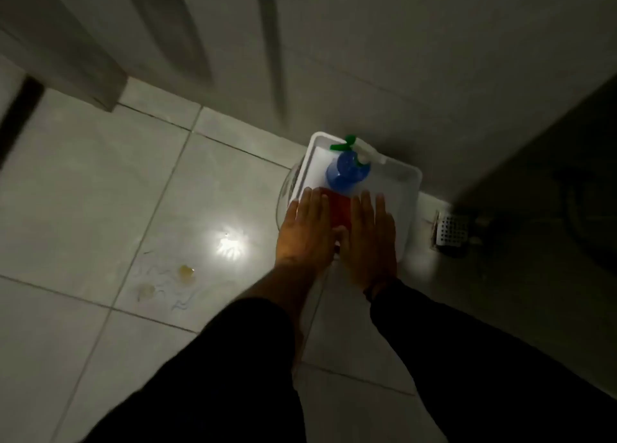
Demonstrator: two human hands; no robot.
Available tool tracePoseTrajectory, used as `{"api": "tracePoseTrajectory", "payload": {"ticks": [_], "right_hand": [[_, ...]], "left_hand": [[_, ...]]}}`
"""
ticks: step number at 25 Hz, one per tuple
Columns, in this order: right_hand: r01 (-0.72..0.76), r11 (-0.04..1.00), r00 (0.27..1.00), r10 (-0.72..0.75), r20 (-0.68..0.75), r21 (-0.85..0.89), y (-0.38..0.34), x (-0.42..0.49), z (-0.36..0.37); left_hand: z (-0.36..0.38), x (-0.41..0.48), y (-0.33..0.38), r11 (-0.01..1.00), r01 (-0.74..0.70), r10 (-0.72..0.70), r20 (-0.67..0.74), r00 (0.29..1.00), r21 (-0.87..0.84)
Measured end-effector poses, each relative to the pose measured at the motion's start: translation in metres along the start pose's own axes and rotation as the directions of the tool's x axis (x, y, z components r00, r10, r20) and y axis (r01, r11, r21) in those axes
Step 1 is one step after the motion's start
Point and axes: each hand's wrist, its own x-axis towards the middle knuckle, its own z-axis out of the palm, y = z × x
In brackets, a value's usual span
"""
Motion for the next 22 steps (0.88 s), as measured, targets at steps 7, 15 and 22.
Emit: {"api": "tracePoseTrajectory", "payload": {"ticks": [7,15,22], "right_hand": [[-0.546,0.667,0.838,0.435,0.329,0.508,0.011,0.091,0.06],[-0.535,0.163,0.789,0.448,0.421,0.829,0.03,0.092,0.051],[-0.693,-0.135,0.712,-0.286,0.642,0.708,-0.023,0.0,-0.012]], "left_hand": [[0.059,0.093,0.015,0.879,0.436,-0.414,0.145,0.898,-0.193],[0.046,0.094,0.006,0.591,0.457,-0.458,0.189,0.869,-0.665],[0.003,-0.039,-0.061,0.023,0.243,-0.285,0.227,0.931,-0.97]]}}
